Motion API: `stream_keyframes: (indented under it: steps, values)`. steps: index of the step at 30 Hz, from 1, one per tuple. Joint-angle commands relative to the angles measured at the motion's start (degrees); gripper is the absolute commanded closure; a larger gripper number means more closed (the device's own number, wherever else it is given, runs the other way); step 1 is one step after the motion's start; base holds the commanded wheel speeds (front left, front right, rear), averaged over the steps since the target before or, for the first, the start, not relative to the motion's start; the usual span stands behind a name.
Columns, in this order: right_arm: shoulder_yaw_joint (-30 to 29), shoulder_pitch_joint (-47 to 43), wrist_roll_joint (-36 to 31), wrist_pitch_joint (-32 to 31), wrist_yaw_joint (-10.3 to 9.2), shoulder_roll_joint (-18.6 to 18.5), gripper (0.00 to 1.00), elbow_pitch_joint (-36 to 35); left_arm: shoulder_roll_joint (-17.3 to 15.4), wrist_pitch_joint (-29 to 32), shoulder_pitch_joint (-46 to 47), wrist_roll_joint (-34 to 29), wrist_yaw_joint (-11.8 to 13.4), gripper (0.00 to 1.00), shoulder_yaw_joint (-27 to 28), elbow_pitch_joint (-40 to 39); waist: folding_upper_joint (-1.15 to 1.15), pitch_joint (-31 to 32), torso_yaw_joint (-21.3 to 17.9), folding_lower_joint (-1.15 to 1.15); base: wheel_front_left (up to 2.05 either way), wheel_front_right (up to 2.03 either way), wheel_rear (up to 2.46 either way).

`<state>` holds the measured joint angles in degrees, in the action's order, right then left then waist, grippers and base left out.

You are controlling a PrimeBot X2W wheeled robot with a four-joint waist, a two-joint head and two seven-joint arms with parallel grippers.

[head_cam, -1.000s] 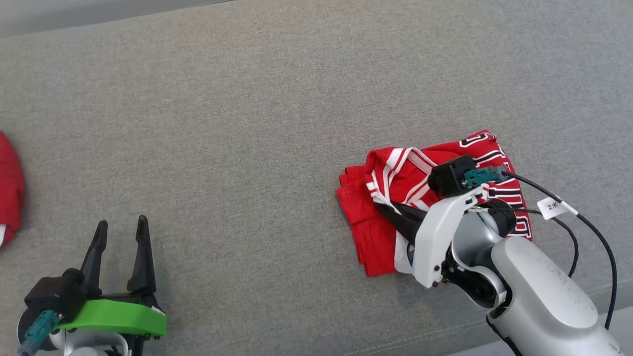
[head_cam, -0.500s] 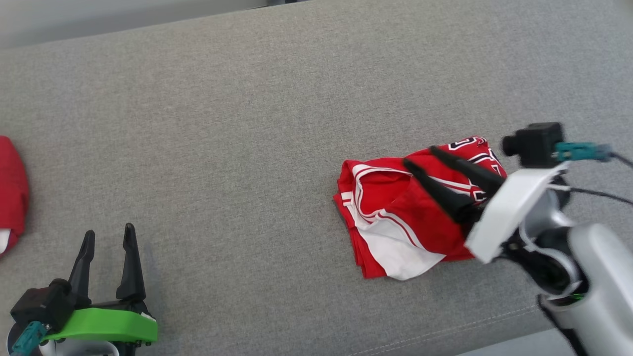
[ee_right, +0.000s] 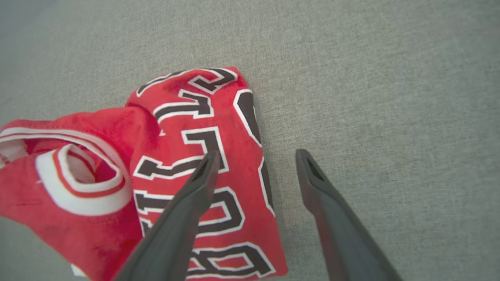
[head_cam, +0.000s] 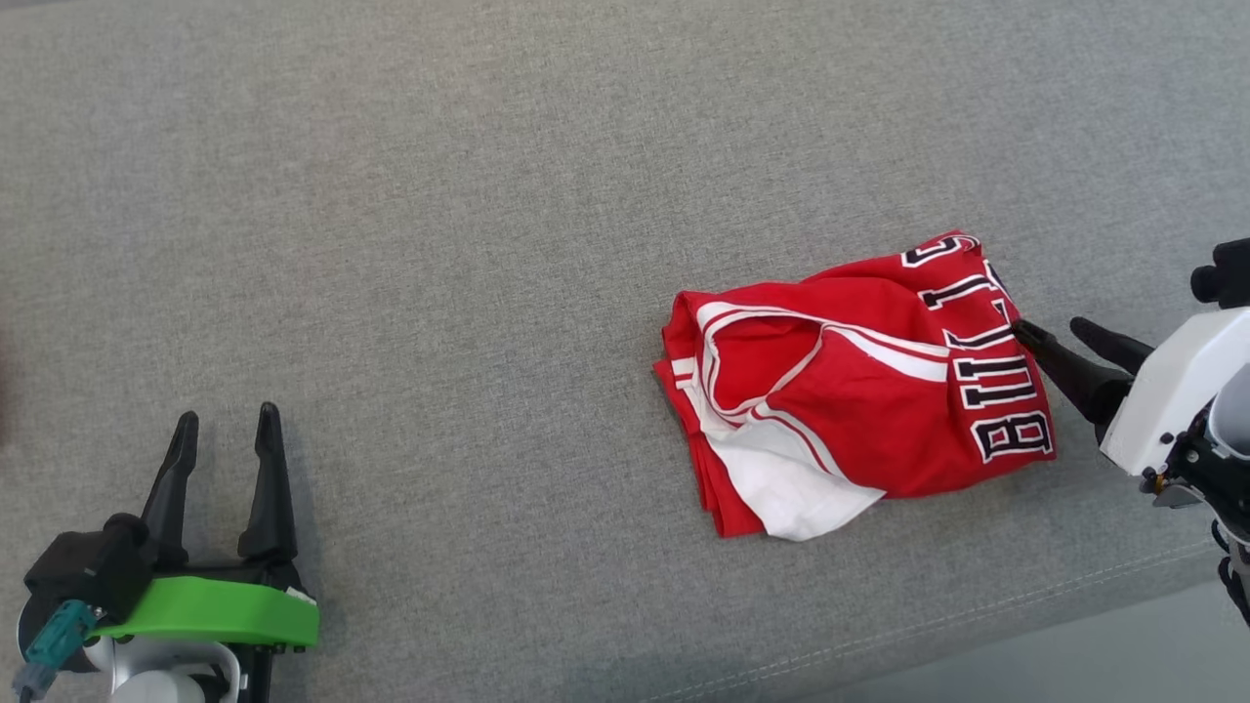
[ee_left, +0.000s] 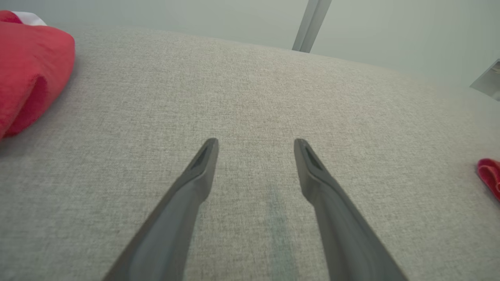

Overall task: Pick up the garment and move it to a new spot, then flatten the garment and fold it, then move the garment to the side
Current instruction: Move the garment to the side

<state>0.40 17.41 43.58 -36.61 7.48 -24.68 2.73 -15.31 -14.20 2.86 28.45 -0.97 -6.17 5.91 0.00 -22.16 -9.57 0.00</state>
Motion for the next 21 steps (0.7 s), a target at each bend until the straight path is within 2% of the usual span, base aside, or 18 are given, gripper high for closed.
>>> stream_keyframes:
  steps: [1,7,12,18,19,20,21]
  values:
    - [0.34,1.01,1.06,-0.21,0.02,-0.17,0.00,0.87,-0.62,-0.04,1.23,-0.47,-0.15,0.00,-0.09,-0.10,0.00,-1.54,0.75,0.00,0.00,0.00,0.00]
    - [2.60,2.87,4.42,-0.75,0.02,-0.25,0.00,3.95,-0.95,0.15,1.73,-0.53,0.27,0.00,-0.20,0.03,0.00,-2.19,1.89,0.00,0.00,0.00,0.00]
    - [5.03,4.25,4.54,-2.91,0.02,-1.92,0.00,7.58,-0.65,-0.03,1.88,-0.15,0.11,0.00,-0.36,0.37,0.00,-1.88,3.06,0.00,0.00,0.00,0.00]
    - [6.55,6.37,5.09,-4.57,0.01,-2.21,0.00,11.35,0.10,-0.34,2.09,0.09,-0.01,0.00,-0.61,0.90,0.00,-1.30,4.17,0.00,0.00,0.00,0.00]
    - [7.13,6.62,5.45,-4.68,0.02,-2.34,0.56,11.28,0.29,-0.39,2.20,0.10,-0.09,0.00,-0.70,0.99,0.00,-1.22,4.39,0.00,0.00,0.00,0.00]
    - [7.46,6.82,6.21,-4.78,0.02,-2.37,1.00,11.23,0.50,-0.41,2.32,0.12,-0.11,0.00,-0.85,1.14,0.00,-1.08,4.59,0.00,0.00,0.00,0.00]
    - [7.89,6.97,6.98,-4.86,0.03,-2.64,1.00,10.73,0.71,-0.48,2.38,0.16,-0.14,0.00,-0.88,1.26,0.00,-0.91,4.75,0.00,0.00,0.00,0.00]
